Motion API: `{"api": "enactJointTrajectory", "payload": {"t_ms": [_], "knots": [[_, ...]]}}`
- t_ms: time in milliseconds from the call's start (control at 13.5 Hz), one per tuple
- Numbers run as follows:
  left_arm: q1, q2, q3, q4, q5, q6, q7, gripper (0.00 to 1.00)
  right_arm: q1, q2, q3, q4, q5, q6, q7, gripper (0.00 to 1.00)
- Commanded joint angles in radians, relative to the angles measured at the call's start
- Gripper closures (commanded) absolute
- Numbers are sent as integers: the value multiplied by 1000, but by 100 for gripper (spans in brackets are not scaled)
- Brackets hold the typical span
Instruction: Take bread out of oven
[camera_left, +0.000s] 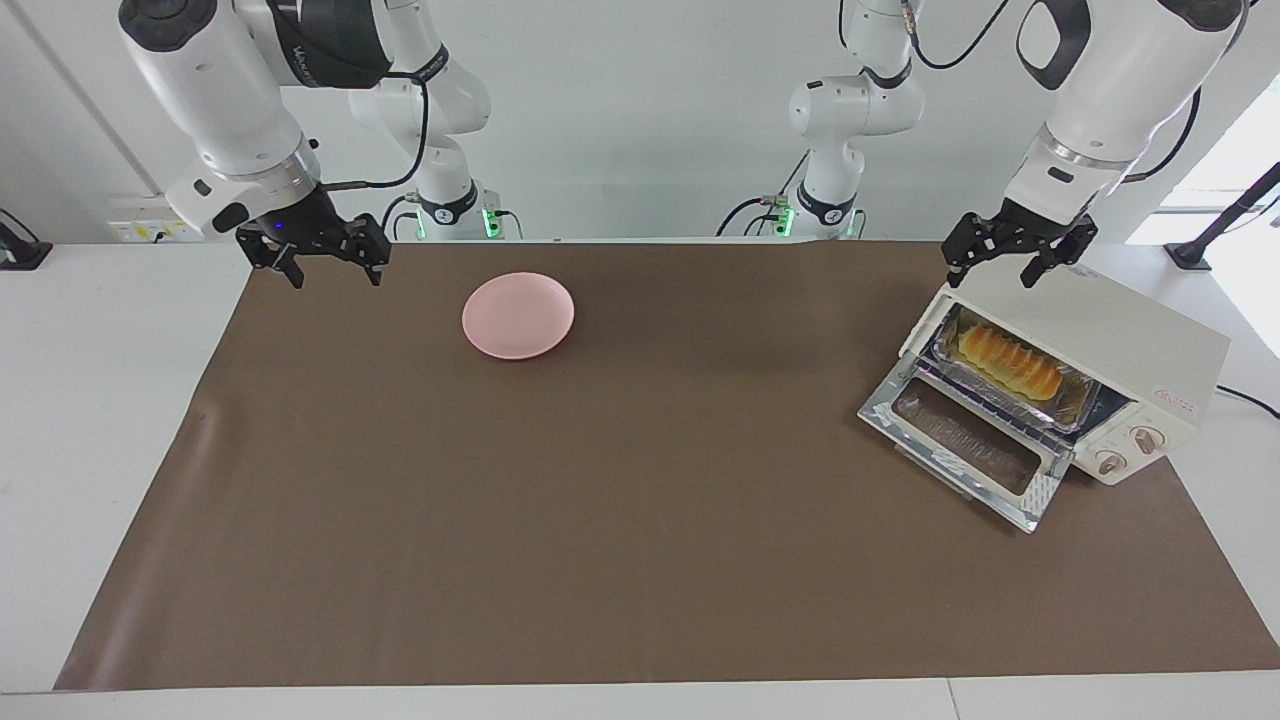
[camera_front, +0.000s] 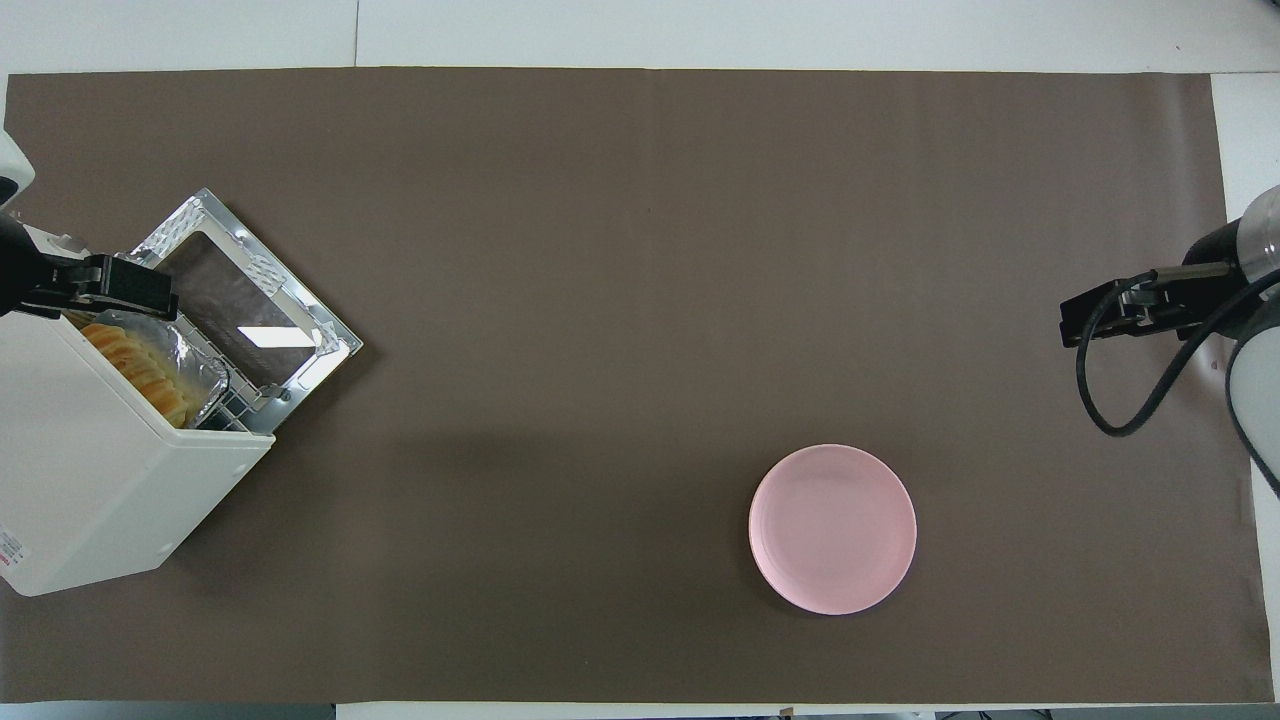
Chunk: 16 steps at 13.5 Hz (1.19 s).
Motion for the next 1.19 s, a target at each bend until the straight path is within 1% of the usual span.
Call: {"api": "enactJointTrajectory", "payload": {"t_ms": [0,519,667,815,889,963,1111], "knots": [[11,1,-6,1,-14,10,-4,0,-17,-4,11,7,-1,-15,-22,0],[11,-8,-3,-4,-13,-5,-1,0,-17,-4,11,7,-1,-15,-22,0],[14,-16,5,-9,-10,-48,-22,0,-17,-4,11,7,-1,-15,-22,0],[14,-8,8,-2,-4,-22,-79,0,-17,-4,11,7,-1,-15,-22,0],[17,4,8,7,-8,-34,-82,0,-17,-4,11,7,-1,-15,-22,0],[17,38,10,23,-5,-37,-84,0,-17,-4,11,7,-1,-15,-22,0],[17,87,45,31,16,-7,-117,0,-17,-4,11,7,-1,-15,-22,0]]}}
